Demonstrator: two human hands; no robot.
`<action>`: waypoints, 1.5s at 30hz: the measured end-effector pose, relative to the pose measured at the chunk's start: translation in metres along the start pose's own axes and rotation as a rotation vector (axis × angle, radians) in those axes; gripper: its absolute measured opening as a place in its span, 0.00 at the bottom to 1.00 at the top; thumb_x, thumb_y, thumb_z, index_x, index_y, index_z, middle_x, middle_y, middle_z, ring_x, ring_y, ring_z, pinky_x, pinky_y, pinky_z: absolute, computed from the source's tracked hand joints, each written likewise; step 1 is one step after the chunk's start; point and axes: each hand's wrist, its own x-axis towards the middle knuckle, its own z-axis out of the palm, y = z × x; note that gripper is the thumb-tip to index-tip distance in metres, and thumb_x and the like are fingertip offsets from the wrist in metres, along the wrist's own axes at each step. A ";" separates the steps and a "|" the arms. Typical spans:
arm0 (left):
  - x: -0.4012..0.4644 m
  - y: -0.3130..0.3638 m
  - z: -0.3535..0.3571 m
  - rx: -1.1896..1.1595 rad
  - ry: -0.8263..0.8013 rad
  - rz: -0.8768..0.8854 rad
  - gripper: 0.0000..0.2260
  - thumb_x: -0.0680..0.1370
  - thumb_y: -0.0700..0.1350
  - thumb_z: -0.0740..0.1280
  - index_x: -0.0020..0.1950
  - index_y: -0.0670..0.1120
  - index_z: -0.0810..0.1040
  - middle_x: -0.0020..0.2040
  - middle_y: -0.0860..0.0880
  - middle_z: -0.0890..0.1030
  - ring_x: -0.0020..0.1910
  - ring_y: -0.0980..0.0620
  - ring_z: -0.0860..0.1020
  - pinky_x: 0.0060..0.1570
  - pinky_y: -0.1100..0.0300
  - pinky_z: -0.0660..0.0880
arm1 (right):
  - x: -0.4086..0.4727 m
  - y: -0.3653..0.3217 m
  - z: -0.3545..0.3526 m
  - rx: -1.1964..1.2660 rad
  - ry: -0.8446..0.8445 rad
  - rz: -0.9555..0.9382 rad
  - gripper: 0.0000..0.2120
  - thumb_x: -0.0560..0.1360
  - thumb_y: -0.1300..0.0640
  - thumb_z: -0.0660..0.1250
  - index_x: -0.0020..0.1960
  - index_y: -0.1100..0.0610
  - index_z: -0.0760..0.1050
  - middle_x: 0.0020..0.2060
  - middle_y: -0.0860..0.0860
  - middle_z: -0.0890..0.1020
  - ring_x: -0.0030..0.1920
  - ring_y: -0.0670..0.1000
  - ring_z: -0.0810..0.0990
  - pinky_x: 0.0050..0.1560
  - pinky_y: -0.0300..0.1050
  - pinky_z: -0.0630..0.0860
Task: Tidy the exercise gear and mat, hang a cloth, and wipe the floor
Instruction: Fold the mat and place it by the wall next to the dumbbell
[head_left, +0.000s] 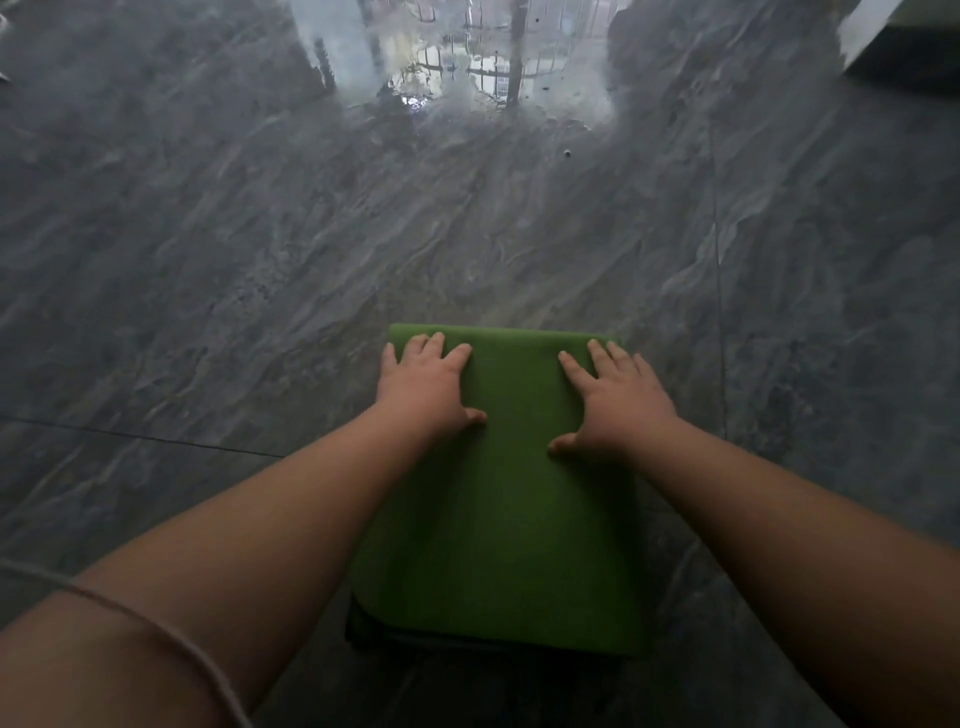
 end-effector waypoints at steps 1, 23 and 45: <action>-0.002 -0.001 0.004 -0.039 -0.014 0.001 0.45 0.71 0.70 0.65 0.80 0.56 0.48 0.81 0.46 0.49 0.80 0.44 0.47 0.76 0.37 0.45 | 0.000 0.002 0.001 0.014 -0.020 -0.013 0.59 0.65 0.24 0.65 0.79 0.45 0.34 0.80 0.56 0.39 0.79 0.57 0.39 0.78 0.57 0.43; -0.061 0.013 0.055 -0.038 -0.007 0.101 0.37 0.78 0.69 0.50 0.78 0.58 0.33 0.79 0.45 0.32 0.76 0.38 0.30 0.70 0.29 0.37 | -0.118 -0.032 0.132 -0.058 0.182 -0.424 0.35 0.78 0.38 0.53 0.80 0.53 0.54 0.79 0.59 0.54 0.79 0.61 0.49 0.76 0.65 0.51; -0.145 -0.013 0.117 -0.698 0.437 -0.200 0.16 0.78 0.43 0.64 0.66 0.45 0.75 0.65 0.41 0.68 0.65 0.42 0.66 0.68 0.41 0.66 | -0.103 -0.025 0.089 0.329 0.422 -0.008 0.14 0.75 0.47 0.66 0.57 0.52 0.73 0.58 0.53 0.73 0.59 0.59 0.71 0.58 0.54 0.65</action>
